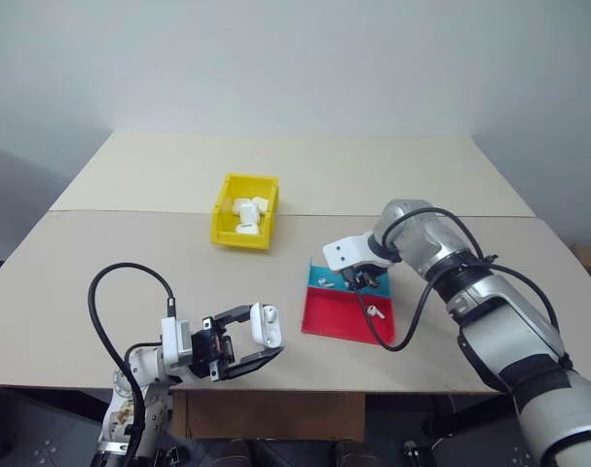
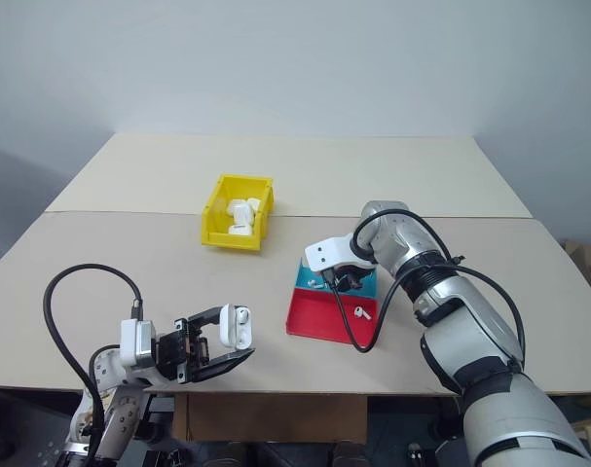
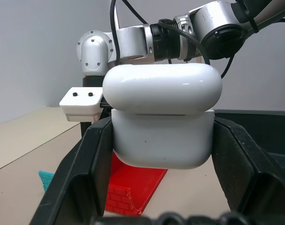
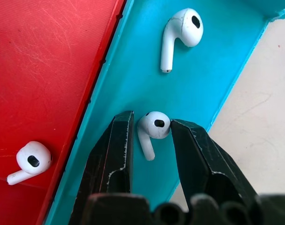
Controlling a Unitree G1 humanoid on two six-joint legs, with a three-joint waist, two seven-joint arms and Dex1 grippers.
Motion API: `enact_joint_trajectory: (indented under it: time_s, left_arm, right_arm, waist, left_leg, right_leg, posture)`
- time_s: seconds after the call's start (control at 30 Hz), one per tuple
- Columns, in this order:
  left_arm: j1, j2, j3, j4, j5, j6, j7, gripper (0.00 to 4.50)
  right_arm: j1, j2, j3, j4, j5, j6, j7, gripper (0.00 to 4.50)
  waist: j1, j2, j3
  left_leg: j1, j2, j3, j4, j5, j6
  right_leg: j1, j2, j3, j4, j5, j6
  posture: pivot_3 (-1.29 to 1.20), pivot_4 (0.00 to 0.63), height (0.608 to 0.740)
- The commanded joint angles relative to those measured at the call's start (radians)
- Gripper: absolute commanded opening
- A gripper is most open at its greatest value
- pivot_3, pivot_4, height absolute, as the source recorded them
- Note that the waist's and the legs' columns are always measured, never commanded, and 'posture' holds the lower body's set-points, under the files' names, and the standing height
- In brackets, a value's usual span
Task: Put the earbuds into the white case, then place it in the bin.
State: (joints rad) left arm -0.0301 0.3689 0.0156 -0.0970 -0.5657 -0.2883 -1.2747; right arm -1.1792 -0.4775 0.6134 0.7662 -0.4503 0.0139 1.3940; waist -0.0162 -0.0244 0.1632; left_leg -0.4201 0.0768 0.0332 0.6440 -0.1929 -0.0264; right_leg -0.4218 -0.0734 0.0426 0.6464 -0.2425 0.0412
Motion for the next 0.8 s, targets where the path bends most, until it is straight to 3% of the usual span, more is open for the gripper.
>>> enact_joint_trajectory:
  time_s: [0.03, 0.17, 0.6, 0.8]
  left_arm:
    - [0.001, -0.001, 0.001, -0.022, -0.005, -0.026, 0.003, 2.78]
    - [0.000, -0.002, 0.000, -0.024, -0.003, -0.023, 0.005, 2.78]
    - [-0.007, -0.014, 0.002, -0.029, -0.013, -0.013, 0.015, 2.78]
    - [-0.033, -0.021, 0.002, -0.019, -0.027, -0.007, 0.007, 2.78]
  right_arm:
    - [-0.006, -0.002, -0.005, 0.008, -0.011, -0.017, 0.000, 1.60]
    - [-0.004, -0.002, -0.007, 0.007, -0.011, -0.016, -0.001, 0.79]
    - [0.008, 0.000, -0.030, -0.068, 0.001, 0.090, 0.005, 0.79]
    - [0.003, -0.018, -0.171, -0.199, 0.093, 0.295, -0.028, 0.79]
  waist:
    - [0.000, 0.000, 0.000]
    - [0.000, 0.000, 0.000]
    - [0.000, 0.000, 0.000]
    - [0.002, 0.000, 0.000]
  left_leg:
    - [0.000, 0.000, 0.000, 0.000, 0.000, 0.000]
    - [0.000, 0.000, 0.000, 0.000, 0.000, 0.000]
    - [0.000, 0.000, 0.000, 0.000, 0.000, 0.000]
    - [-0.001, 0.000, 0.000, 0.000, 0.000, 0.000]
  right_leg:
    - [0.000, 0.000, 0.000, 0.000, 0.000, 0.000]
    - [0.000, 0.000, 0.000, 0.000, 0.000, 0.000]
    - [0.000, 0.000, 0.000, 0.000, 0.000, 0.000]
    - [-0.001, 0.000, 0.000, 0.000, 0.000, 0.000]
  posture:
    - [0.00, 0.150, 0.740]
    - [0.00, 0.150, 0.740]
    - [0.00, 0.150, 0.740]
    - [0.00, 0.150, 0.740]
